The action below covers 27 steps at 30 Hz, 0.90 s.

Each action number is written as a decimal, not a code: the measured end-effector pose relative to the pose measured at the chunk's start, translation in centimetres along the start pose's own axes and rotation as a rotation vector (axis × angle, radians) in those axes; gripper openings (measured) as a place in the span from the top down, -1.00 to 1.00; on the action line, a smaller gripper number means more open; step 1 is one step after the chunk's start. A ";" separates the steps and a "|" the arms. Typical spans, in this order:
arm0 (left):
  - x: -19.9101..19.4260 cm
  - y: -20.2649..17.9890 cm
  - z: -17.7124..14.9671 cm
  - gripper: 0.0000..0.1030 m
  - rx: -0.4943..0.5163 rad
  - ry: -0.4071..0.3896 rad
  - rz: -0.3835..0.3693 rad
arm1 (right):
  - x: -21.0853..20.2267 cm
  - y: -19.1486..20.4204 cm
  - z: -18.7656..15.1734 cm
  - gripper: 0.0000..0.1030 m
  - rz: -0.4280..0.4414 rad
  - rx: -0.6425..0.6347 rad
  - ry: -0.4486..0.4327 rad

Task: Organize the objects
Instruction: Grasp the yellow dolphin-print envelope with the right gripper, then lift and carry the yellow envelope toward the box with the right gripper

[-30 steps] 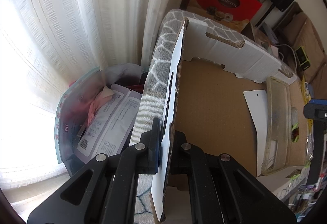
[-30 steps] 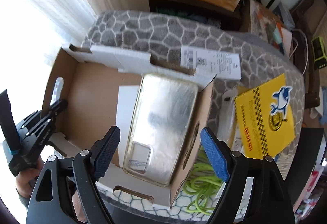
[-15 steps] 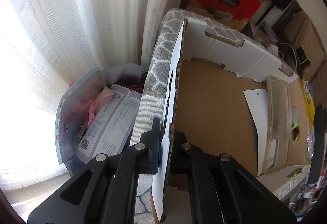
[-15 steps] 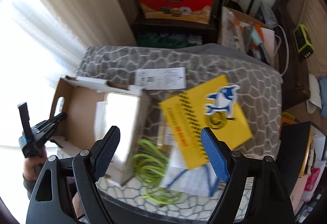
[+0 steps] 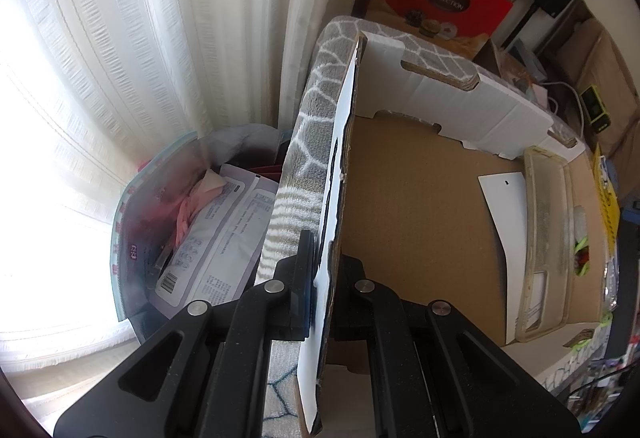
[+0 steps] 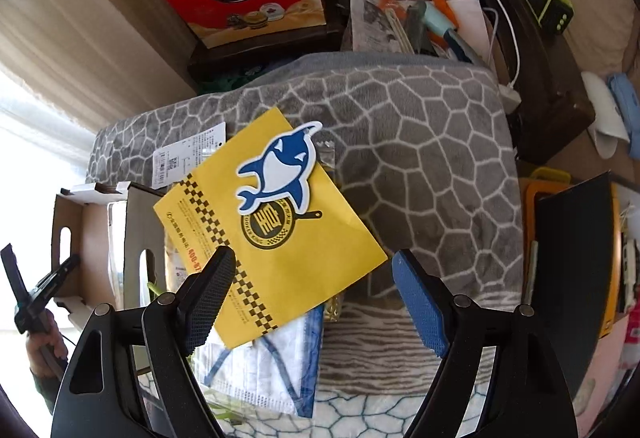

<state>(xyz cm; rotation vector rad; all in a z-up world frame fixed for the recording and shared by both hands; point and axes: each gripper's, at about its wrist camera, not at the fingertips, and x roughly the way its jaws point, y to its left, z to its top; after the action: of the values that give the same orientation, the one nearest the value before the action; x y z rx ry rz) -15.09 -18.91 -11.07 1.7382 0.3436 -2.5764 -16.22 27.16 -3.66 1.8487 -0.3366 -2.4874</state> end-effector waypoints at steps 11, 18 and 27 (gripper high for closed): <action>0.1 -0.1 0.1 0.89 0.000 0.002 0.016 | 2.2 -2.1 -0.2 0.09 0.152 0.096 -0.014; 0.2 -0.2 0.1 0.89 0.000 0.004 0.024 | -0.2 -2.1 -0.2 0.88 0.140 0.084 -0.133; 0.2 -0.1 0.3 0.89 -0.004 0.009 0.028 | -3.4 -1.3 -0.4 0.93 0.242 0.057 -0.181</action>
<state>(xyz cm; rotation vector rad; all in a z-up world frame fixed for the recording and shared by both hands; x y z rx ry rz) -15.47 -18.82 -11.14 1.7414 0.3219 -2.5473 -14.70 28.82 -0.82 1.4986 -0.6036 -2.5019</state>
